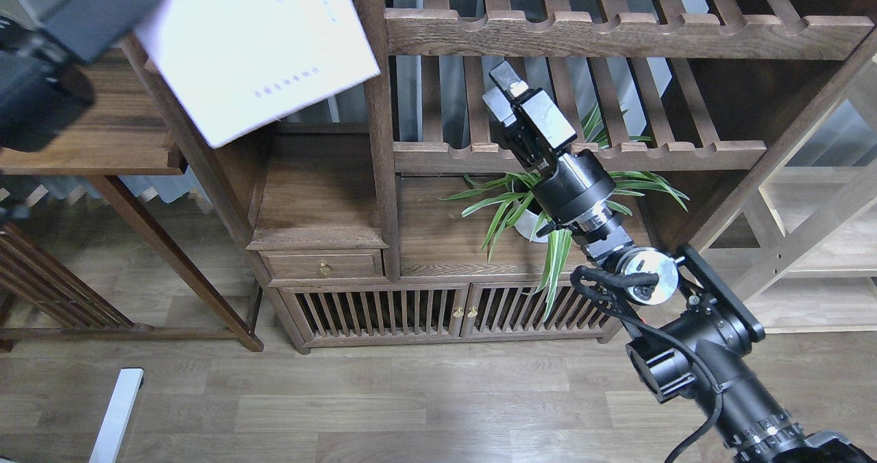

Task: Organize books on shelf
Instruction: 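Place the white book on the upper shelf with the left gripper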

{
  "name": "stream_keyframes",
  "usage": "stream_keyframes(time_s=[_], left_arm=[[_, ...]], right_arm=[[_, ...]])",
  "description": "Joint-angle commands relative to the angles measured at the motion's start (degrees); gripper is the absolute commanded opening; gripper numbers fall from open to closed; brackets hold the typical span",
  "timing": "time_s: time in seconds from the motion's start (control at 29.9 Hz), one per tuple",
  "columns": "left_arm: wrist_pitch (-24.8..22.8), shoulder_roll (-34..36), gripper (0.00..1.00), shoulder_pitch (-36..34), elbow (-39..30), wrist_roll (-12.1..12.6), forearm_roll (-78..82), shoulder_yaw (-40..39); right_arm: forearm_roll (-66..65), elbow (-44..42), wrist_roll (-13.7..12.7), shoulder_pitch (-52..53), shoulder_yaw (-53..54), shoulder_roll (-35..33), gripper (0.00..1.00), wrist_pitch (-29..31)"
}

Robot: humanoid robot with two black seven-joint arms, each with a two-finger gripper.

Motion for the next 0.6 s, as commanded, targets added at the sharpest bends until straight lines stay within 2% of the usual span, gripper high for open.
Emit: stream_keyframes(time_s=[0.0, 0.33, 0.57], left_arm=[[0.00, 0.04, 0.00, 0.85, 0.12, 0.11, 3.81, -5.23], [0.00, -0.75, 0.00, 4.37, 0.82, -0.41, 12.16, -14.46], [9.71, -2.33, 0.01, 3.75, 1.00, -3.05, 16.91, -18.07]], right_arm=[[0.00, -0.02, -0.01, -0.03, -0.07, -0.14, 0.86, 0.01], [0.09, 0.07, -0.01, -0.03, 0.10, -2.68, 0.87, 0.71], [0.09, 0.07, 0.17, -1.44, 0.28, -4.18, 0.88, 0.97]])
